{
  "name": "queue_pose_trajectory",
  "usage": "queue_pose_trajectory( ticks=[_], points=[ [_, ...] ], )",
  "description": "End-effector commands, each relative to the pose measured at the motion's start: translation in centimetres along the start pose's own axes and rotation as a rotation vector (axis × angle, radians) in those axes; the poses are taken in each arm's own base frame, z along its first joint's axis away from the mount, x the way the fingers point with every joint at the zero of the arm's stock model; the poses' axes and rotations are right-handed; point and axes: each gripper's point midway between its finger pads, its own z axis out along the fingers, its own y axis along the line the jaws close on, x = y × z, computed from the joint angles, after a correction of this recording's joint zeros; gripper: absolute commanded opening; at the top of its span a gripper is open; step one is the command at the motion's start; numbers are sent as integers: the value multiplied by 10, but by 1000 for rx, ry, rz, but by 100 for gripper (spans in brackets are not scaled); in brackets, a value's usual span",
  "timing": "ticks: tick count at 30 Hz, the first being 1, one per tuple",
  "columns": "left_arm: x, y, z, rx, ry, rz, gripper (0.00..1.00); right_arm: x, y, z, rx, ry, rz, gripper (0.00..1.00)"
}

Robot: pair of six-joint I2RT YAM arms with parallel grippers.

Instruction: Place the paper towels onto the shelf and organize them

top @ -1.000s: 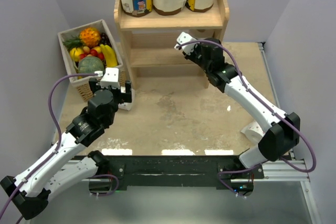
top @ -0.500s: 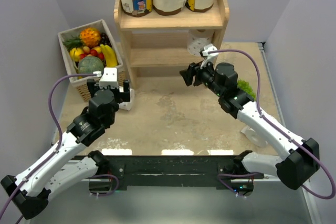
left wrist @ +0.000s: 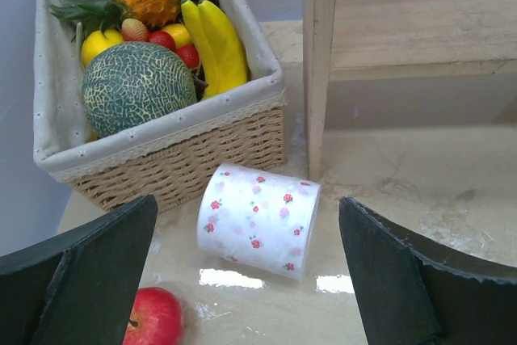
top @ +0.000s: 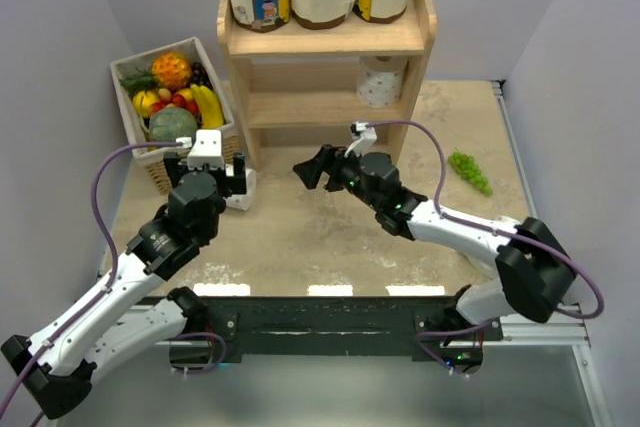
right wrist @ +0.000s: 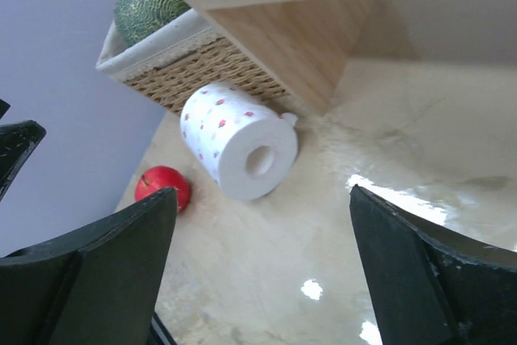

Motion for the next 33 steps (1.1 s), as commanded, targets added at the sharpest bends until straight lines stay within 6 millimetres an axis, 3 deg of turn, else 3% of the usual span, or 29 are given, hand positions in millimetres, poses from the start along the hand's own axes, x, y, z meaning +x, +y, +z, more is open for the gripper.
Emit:
queue_pose_trajectory(
  ticks=[1,3,4,6,7,11,17,22,24,27,33],
  points=[
    [-16,5,-4,-8,-63,-81,100,11,25,23,-60,-75,106,95],
    [-18,6,-5,-7,-74,-92,100,15,36,32,-97,-82,137,96],
    [-19,9,-7,-8,-83,-96,100,33,38,39,-100,-52,146,97],
    [-22,11,-9,-8,-98,-108,100,40,51,46,-139,-58,168,98],
    [-23,13,-11,-9,-104,-113,100,52,48,53,-130,-41,183,97],
    [-26,15,-13,-12,-115,-125,100,71,59,71,-156,-36,204,98],
    [-27,18,-15,-19,-119,-133,100,79,75,90,-201,-73,277,97],
    [-32,21,-18,-19,-134,-153,100,98,76,108,-208,-65,288,94],
    [-32,22,-19,-17,-139,-158,100,94,77,113,-209,-89,295,94],
    [-34,23,-21,-11,-150,-169,100,92,72,122,-183,-118,278,94],
    [-33,18,-19,7,-143,-164,100,106,65,143,-133,-94,266,93]
  ],
)
